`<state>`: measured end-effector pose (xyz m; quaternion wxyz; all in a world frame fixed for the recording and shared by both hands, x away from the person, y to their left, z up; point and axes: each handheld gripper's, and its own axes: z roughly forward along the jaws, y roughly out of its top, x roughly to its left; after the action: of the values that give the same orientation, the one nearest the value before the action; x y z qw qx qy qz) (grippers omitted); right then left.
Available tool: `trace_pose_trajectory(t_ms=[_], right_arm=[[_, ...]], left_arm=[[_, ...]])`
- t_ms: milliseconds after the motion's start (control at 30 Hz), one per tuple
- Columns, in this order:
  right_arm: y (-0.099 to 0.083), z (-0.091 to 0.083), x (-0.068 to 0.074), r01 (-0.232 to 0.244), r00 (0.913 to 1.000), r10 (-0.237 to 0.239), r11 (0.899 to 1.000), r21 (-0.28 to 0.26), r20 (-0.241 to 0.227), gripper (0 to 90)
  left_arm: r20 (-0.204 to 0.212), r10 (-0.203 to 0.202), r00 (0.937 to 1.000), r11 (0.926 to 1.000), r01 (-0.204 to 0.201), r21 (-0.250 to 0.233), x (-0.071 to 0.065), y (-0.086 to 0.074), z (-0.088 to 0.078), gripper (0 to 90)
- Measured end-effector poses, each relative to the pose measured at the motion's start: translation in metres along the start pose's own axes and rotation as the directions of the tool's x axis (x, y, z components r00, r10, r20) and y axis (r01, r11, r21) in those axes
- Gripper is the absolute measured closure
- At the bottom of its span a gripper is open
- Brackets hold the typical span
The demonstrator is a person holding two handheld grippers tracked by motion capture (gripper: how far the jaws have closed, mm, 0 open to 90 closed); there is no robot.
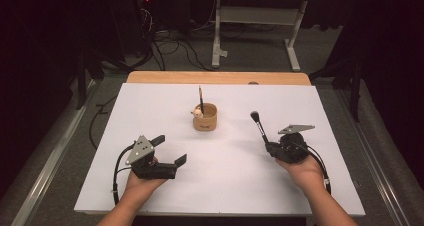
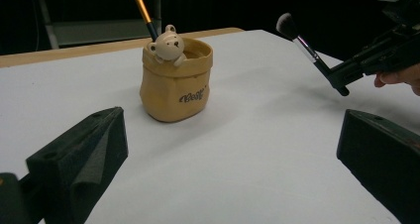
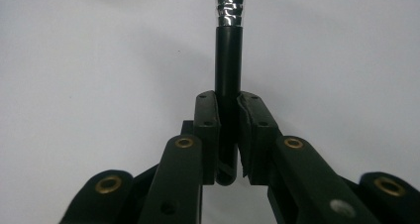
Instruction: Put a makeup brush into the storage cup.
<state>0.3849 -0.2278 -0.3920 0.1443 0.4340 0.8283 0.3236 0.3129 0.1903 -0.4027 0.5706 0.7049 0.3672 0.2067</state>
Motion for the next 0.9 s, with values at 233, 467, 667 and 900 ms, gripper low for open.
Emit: trace_pose_trajectory(t_ms=[233,467,667,900], right_arm=[[-0.003,-0.001,-0.004,-0.027,0.9994,0.026,0.998,-0.064,-0.025,81.9],[-0.004,0.0,-0.003,-0.024,0.9995,0.022,0.995,-0.093,-0.023,81.9],[-0.008,0.002,-0.002,-0.028,0.9993,0.025,0.993,-0.117,-0.029,81.9],[-0.013,0.006,-0.002,-0.028,0.9993,0.024,0.989,-0.148,-0.027,81.9]], left_arm=[[0.0,-0.005,1.0,1.0,0.005,0.005,0.001,-0.001,0.001,0.2],[0.0,-0.013,0.9999,0.9999,0.013,0.01,0.0,-0.003,0.003,0.2],[0.005,-0.009,1.0,0.9998,0.008,0.021,-0.001,-0.005,0.004,0.2],[0.002,-0.016,0.9999,0.9996,0.016,0.024,0.0,-0.006,0.005,0.2]])
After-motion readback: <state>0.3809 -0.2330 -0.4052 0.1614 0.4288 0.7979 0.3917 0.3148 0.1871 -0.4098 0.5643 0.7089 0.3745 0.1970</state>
